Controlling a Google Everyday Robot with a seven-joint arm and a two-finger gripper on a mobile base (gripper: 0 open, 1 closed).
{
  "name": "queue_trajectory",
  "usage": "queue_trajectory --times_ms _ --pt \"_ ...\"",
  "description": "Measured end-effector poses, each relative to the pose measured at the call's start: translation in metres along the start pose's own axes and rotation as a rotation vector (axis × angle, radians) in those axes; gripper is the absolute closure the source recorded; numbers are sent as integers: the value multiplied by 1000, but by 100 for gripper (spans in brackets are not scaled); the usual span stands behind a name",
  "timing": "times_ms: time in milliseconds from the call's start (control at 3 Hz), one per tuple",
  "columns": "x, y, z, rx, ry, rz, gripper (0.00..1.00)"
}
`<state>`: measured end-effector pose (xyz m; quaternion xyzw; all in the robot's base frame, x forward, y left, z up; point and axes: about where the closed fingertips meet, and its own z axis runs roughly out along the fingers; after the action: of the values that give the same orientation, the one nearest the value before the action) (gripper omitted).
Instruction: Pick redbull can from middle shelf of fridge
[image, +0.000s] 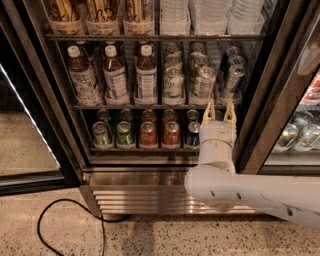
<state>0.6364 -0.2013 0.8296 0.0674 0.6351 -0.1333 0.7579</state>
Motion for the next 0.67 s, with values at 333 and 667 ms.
queue_trajectory --times_ms 333,667 --pt "3 -5 4 18 2 2 50" --pt "6 -12 8 26 3 2 43"
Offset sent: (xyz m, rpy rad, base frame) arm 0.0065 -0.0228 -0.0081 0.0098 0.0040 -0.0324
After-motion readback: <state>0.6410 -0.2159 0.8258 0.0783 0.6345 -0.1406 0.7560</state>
